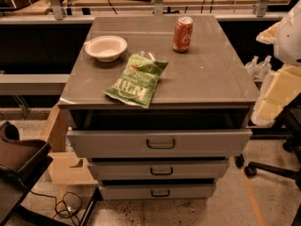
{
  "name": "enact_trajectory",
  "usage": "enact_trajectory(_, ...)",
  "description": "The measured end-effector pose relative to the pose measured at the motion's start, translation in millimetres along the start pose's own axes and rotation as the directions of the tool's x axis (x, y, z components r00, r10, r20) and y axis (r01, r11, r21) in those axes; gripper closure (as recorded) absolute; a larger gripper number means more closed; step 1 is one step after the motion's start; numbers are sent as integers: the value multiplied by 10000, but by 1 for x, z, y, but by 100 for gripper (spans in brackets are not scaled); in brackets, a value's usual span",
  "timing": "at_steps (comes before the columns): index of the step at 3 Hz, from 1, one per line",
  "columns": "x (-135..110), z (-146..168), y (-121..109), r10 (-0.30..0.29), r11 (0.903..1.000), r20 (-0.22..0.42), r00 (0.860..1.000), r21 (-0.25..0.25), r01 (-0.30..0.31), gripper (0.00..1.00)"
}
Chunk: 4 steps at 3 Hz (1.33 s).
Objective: Pick coke can
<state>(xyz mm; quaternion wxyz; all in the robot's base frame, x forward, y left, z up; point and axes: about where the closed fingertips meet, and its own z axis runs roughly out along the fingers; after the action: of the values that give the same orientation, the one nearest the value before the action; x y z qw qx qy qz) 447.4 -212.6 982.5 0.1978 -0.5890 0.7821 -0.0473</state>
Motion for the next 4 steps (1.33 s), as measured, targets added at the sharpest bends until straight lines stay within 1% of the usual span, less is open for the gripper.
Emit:
enact_trajectory(1,0,41,-14,1135,9929,1250,9856,215,-1170,0)
enact_trajectory(2,-12,78,-50,2130,9723,2776,9368,347,-2313,0)
enact_trajectory(3,-25,102,-99,2713,9420,4327,8597,637,-3294,0)
enact_trajectory(4,-42,117,-154,2805,9030,5886,7582,1059,-4163,0)
